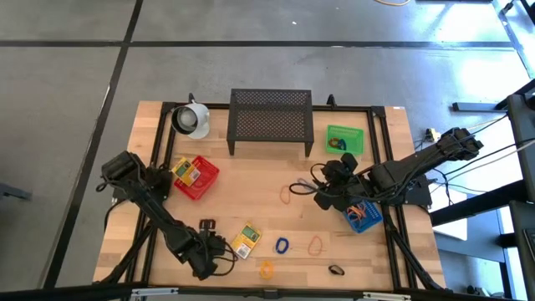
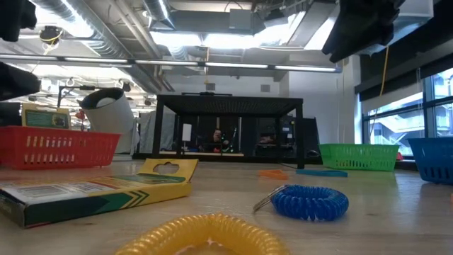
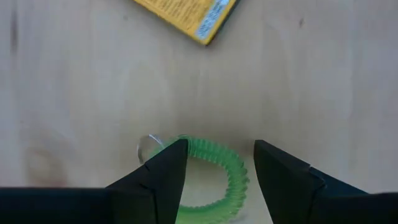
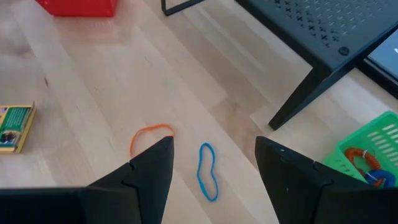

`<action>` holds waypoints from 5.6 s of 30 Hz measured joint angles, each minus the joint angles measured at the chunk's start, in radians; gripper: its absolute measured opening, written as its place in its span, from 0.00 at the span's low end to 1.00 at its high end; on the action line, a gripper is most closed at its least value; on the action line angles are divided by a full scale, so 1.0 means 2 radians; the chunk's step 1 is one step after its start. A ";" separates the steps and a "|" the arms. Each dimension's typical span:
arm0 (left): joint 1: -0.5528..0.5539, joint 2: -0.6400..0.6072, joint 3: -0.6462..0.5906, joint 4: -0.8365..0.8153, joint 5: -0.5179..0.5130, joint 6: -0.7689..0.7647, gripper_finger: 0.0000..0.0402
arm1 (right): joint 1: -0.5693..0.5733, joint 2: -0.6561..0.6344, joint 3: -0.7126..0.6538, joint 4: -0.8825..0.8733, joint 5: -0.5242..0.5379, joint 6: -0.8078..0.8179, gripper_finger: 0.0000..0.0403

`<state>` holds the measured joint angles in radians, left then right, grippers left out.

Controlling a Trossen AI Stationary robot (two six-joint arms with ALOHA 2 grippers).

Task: Pick & Place Office Desk Supplies
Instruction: Put the green spring keychain into the green bin

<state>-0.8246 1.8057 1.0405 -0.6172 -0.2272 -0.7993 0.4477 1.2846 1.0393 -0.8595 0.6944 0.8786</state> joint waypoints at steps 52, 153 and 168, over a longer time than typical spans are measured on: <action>0.175 -0.155 0.039 0.240 -0.224 0.119 0.02 | -0.021 0.000 0.000 0.231 -0.040 -0.238 0.57; 0.286 -0.130 0.040 0.463 -0.168 0.332 0.49 | -0.166 -0.087 0.000 -0.209 -0.101 0.054 0.07; 0.286 -0.130 0.040 0.465 -0.169 0.340 0.49 | -0.355 -0.087 -0.064 -0.153 -0.091 0.078 0.06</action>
<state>-0.2523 1.5455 1.1210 0.3123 -0.5656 -0.1200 -0.2624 1.1110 0.9107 -1.1657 0.5131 1.0355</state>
